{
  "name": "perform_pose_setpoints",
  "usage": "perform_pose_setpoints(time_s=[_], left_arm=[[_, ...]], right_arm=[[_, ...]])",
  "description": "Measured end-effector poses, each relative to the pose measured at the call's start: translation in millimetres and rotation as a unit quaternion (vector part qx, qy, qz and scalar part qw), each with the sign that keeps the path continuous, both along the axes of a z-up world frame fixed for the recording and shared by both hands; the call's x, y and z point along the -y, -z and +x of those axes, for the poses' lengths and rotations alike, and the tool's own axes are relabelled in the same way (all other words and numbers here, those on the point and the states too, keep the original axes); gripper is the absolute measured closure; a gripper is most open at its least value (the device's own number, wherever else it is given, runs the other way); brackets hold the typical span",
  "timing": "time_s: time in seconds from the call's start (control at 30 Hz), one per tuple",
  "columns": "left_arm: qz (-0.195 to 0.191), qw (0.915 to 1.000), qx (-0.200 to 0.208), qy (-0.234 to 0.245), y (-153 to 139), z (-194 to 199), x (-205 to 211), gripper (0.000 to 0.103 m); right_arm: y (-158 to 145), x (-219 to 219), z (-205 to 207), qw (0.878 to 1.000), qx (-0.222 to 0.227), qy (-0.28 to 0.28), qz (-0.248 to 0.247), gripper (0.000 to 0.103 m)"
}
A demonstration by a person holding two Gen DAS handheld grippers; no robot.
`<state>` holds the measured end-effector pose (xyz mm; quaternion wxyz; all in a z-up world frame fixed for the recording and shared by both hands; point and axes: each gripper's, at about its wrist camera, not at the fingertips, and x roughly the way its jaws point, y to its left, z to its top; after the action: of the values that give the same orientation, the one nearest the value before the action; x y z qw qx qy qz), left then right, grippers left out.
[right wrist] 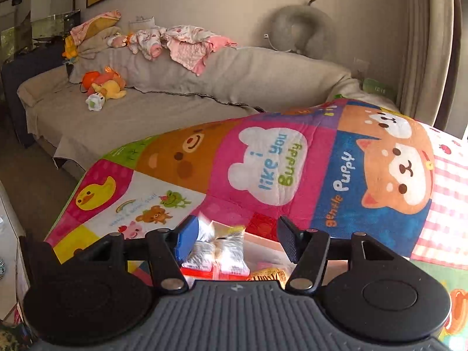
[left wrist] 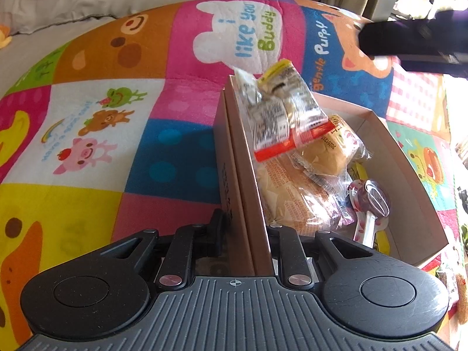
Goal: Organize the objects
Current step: 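Carry the candy pack into the pink box and release it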
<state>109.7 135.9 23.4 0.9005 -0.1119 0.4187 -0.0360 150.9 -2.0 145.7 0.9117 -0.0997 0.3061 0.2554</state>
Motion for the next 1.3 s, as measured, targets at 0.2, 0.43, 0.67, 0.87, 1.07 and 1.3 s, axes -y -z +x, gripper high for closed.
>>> perform_pose_setpoints(time_s=[0.2, 0.43, 0.67, 0.87, 1.07, 1.3], left_arm=[[-0.003, 1.0, 0.002, -0.002, 0.7, 0.0, -0.4, 0.081], [-0.005, 0.9999, 0.006, -0.009, 1.3, -1.4, 0.5, 0.081], [0.005, 1.0, 0.003, -0.005, 0.4, -1.0, 2.5, 0.082], [0.009, 1.0, 0.001, 0.002, 0.0, -1.6, 2.8, 0.082], [0.012, 0.9999, -0.003, -0.001, -0.7, -1.6, 4.8, 0.083], [0.009, 0.9999, -0.005, -0.003, -1.0, -1.2, 3.9, 0.083]], right_arm=[[26.4, 87.6, -54.0, 0.997, 0.02, 0.073, -0.033, 0.027], [77.2, 176.7, -130.9, 0.98, -0.007, 0.184, -0.077, 0.02], [117.5, 229.5, -178.1, 0.958, -0.049, 0.281, -0.038, 0.016], [128.6, 235.3, -171.8, 0.947, -0.065, 0.315, 0.002, 0.015], [131.2, 226.1, -168.6, 0.948, -0.068, 0.31, 0.008, 0.011], [110.7, 215.2, -177.7, 0.954, 0.002, 0.3, 0.018, 0.011]])
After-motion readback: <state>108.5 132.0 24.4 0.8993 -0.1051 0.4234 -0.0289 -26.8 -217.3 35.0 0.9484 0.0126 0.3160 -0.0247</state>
